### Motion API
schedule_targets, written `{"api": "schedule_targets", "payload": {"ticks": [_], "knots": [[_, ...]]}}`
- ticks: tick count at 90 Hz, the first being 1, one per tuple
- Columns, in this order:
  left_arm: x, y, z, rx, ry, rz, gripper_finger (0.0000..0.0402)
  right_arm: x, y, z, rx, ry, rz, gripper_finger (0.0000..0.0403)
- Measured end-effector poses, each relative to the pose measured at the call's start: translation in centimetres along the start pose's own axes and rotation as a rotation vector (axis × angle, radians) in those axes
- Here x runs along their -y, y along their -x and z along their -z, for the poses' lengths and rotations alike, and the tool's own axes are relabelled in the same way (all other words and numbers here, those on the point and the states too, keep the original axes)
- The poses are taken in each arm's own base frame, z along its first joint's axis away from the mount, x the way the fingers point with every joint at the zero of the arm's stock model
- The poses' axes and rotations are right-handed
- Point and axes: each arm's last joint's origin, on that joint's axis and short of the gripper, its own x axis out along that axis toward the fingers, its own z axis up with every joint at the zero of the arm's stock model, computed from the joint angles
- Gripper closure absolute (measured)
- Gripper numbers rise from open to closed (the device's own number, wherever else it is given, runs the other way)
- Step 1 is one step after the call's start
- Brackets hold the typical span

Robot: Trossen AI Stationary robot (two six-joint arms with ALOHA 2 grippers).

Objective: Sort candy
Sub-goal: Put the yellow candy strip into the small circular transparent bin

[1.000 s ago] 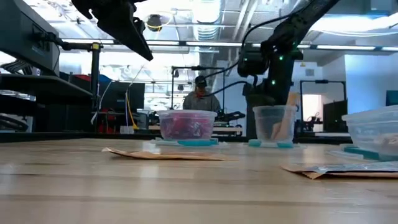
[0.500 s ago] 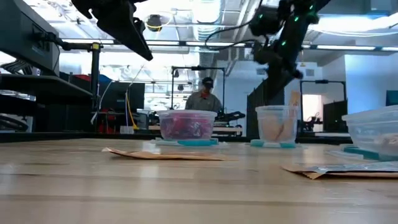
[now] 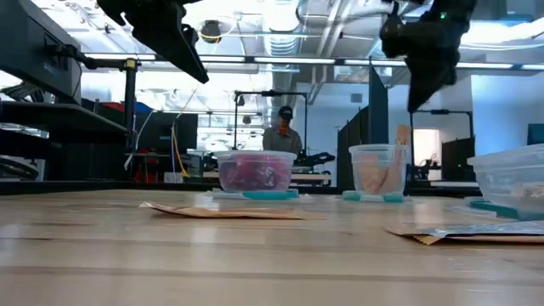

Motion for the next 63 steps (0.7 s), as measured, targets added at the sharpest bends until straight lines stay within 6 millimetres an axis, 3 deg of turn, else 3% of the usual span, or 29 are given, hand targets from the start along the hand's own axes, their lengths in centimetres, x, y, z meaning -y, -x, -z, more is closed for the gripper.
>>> {"api": "schedule_targets", "payload": {"ticks": [15,31,41,63], "knots": [[0.6,-0.2,0.1,-0.013,0.026,0.084,0.0235,-7.0,-0.6,1.9,0.196,0.180,-0.245,0.0403],[1.9,-3.3,-0.2,-0.009,0.059,0.132,0.0235,-13.1,-1.7,5.3,0.350,0.234,-0.317,0.0403],[3.2,-6.1,0.1,-0.021,0.051,0.194,0.0232,-15.6,-2.4,8.0,0.423,0.219,-0.272,0.0403],[5.6,-12.2,0.8,-0.169,0.012,0.223,0.0200,-18.7,-2.1,13.3,0.541,0.134,-0.231,0.0403]]}}
